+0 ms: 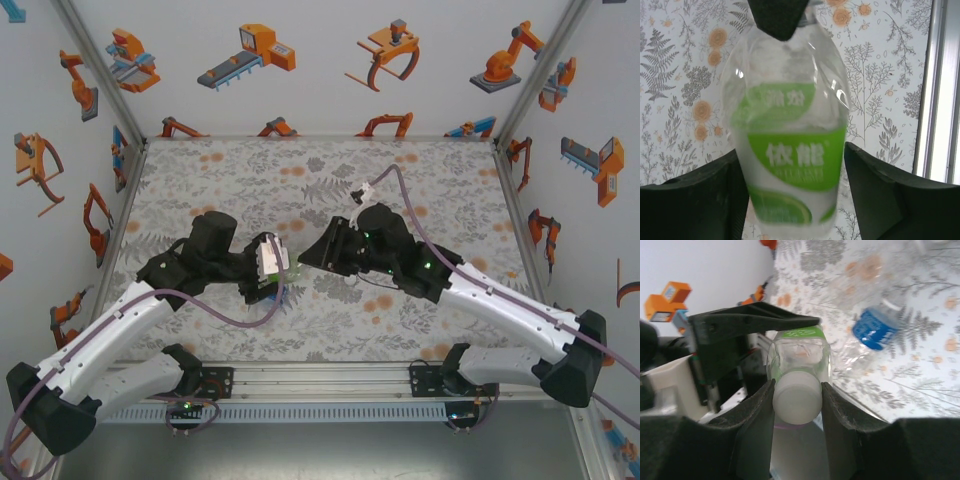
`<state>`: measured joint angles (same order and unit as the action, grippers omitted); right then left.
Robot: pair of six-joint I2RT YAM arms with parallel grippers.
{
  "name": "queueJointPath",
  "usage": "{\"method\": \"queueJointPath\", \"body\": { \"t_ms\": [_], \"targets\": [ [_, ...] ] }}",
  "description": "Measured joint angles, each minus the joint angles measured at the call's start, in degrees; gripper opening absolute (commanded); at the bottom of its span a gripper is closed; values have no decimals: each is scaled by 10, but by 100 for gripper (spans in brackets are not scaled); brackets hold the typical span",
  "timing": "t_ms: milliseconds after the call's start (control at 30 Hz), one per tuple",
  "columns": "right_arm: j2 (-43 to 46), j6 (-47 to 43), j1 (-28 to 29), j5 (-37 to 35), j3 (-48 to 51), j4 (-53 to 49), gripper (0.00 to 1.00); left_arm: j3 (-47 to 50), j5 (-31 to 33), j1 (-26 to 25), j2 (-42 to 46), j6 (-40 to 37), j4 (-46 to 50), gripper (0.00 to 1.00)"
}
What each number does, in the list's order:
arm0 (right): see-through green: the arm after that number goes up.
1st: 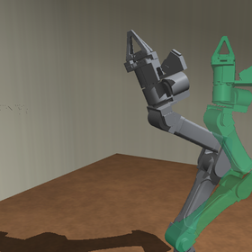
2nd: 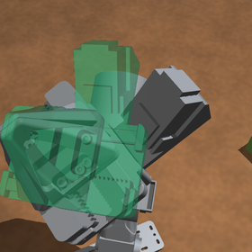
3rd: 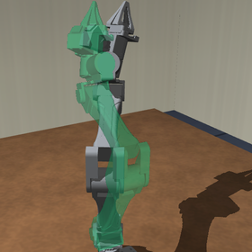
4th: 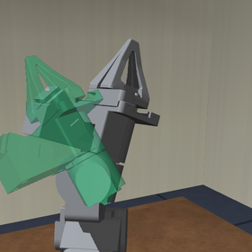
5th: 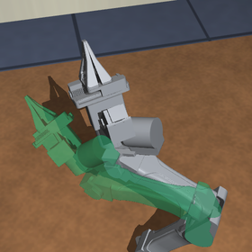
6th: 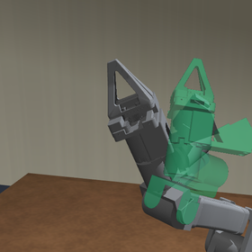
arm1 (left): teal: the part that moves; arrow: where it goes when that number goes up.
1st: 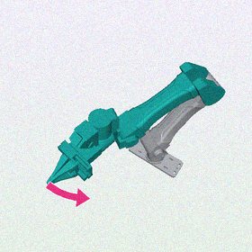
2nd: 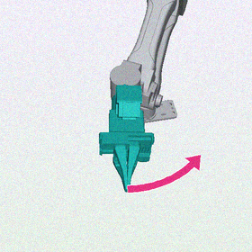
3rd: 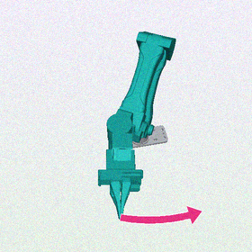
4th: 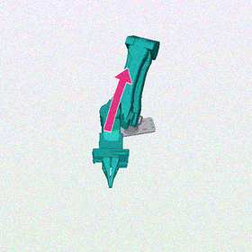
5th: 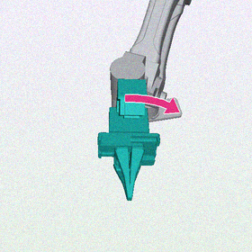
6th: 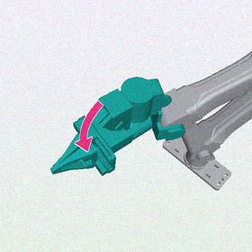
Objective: Screw on the bottle caps
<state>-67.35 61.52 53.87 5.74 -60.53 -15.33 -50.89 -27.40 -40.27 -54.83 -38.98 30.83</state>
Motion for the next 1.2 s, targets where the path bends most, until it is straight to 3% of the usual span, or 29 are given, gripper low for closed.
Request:
{"method": "queueJointPath", "body": {
  "t_ms": [300, 767, 1000, 1200],
  "targets": [
    [-50, -118, -129, 23, -55, -129, 10, 0, 49, 8, 17, 34, -33, 72],
    [-289, -398, -273, -33, -384, -354, 9, -33, 98, 85, -23, 174, -60, 71],
    [-432, -470, -319, -53, -519, -410, 9, -34, 108, 88, -26, 194, -69, 72],
    [-499, -492, -353, -52, -581, -428, 8, -34, 111, 90, -43, 198, -73, 71]
  ]
}}
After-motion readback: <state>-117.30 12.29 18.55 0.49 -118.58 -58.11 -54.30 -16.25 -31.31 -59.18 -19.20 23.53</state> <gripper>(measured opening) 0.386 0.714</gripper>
